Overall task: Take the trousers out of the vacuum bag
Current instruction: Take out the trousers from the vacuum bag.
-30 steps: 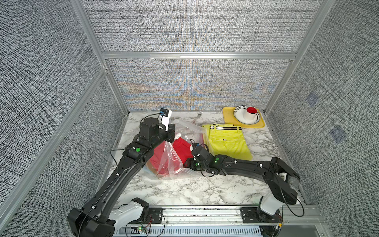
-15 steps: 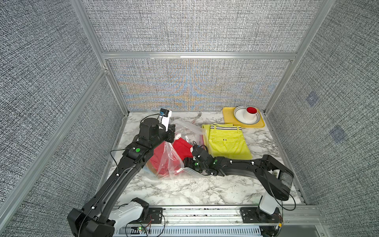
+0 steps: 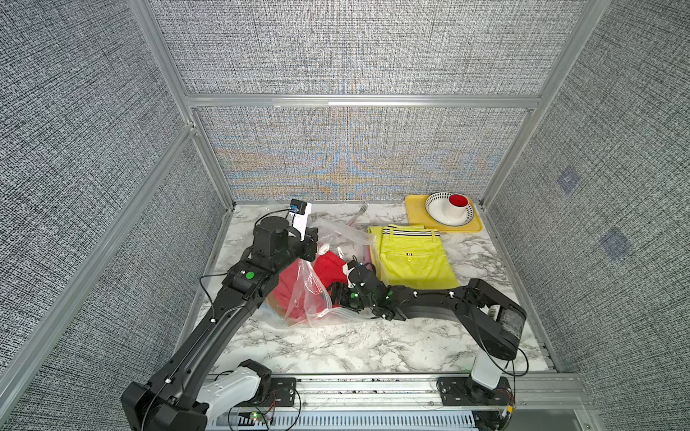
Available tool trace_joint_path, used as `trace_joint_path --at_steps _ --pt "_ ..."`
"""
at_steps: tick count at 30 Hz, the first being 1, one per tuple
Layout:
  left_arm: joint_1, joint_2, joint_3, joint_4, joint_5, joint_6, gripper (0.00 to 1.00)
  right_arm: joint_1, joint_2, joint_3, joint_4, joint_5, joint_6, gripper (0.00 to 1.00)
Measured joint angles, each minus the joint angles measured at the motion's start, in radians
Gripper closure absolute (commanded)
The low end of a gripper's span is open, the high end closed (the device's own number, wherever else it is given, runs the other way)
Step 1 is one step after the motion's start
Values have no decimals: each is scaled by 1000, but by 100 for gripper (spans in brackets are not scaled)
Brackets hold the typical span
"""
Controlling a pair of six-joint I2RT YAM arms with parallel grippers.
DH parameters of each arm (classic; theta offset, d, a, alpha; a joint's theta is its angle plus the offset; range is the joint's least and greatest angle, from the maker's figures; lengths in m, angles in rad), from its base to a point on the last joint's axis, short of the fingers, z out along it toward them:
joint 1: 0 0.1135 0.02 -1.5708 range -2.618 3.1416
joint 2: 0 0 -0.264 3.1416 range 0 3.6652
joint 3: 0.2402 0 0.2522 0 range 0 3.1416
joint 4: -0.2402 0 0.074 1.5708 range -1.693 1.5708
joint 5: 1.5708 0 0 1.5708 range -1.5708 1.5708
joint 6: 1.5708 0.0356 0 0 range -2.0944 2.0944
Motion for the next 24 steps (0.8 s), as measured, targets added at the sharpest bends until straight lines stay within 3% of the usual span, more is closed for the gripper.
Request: trace_joint_path --at_steps 8,18,24 --pt "0 -1 -6 0 0 0 100 -16 23 5 60 -11 4 29" --pt "0 -1 -19 8 -3 -3 100 -17 11 37 73 2 -53 72" --pt "0 2 -19 10 -4 -3 100 -16 5 39 72 12 -84 85"
